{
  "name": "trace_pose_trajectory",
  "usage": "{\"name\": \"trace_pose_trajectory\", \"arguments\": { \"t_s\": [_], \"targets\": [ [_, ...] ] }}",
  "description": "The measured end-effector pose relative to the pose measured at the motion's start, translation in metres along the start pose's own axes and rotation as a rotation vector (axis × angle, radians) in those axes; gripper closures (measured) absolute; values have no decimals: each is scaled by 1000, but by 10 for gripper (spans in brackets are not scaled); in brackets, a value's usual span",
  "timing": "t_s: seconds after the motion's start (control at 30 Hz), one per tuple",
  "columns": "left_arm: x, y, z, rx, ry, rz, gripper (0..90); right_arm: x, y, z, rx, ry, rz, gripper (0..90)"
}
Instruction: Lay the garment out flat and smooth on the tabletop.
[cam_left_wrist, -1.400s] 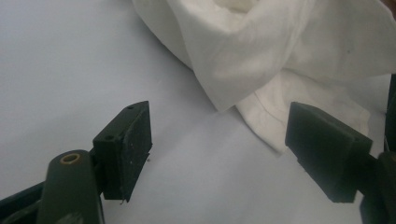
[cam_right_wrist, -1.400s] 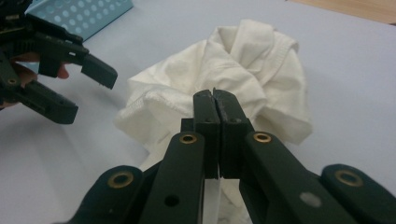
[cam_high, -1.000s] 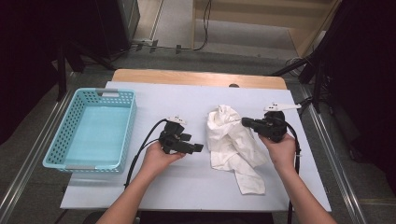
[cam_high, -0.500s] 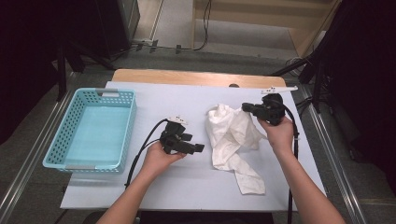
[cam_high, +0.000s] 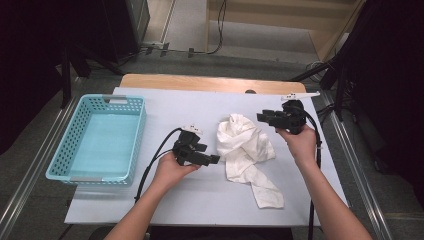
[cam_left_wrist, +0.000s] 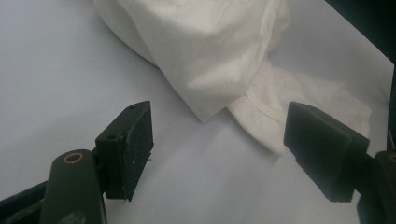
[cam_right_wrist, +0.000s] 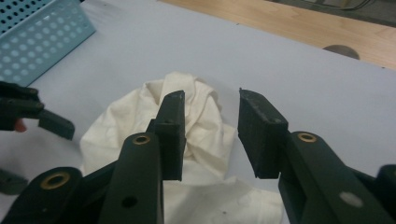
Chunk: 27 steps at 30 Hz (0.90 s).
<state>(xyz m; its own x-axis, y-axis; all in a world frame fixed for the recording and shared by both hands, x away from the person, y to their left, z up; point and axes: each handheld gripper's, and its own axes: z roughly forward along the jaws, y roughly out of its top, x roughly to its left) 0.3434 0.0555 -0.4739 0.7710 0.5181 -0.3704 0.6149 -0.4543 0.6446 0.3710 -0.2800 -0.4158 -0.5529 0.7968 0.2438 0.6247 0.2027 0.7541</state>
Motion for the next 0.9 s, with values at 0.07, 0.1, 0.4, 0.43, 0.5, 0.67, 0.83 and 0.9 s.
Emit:
{"name": "trace_pose_trajectory", "arguments": {
  "t_s": [0.07,0.1,0.4,0.43,0.5,0.67,0.83,0.9],
  "targets": [
    [-1,0,0,1,0,0,244,3,-3,-1,11,16,-9,562],
    [-1,0,1,1,1,2,244,4,-5,-1,18,21,-12,553],
    [-1,4,0,11,5,13,244,13,-26,-3,39,55,-27,487],
    [-1,5,0,11,6,12,244,14,-28,-3,42,58,-25,479],
    [-1,7,0,8,5,15,244,15,-34,-4,47,64,-20,473],
    [-3,16,-1,0,-3,26,251,17,-46,-8,51,68,-15,466],
    [-4,25,-1,3,-9,42,251,20,-58,-9,71,67,-15,459],
    [-5,29,-1,4,-13,46,251,20,-62,-11,80,66,-10,454]
  ]
}}
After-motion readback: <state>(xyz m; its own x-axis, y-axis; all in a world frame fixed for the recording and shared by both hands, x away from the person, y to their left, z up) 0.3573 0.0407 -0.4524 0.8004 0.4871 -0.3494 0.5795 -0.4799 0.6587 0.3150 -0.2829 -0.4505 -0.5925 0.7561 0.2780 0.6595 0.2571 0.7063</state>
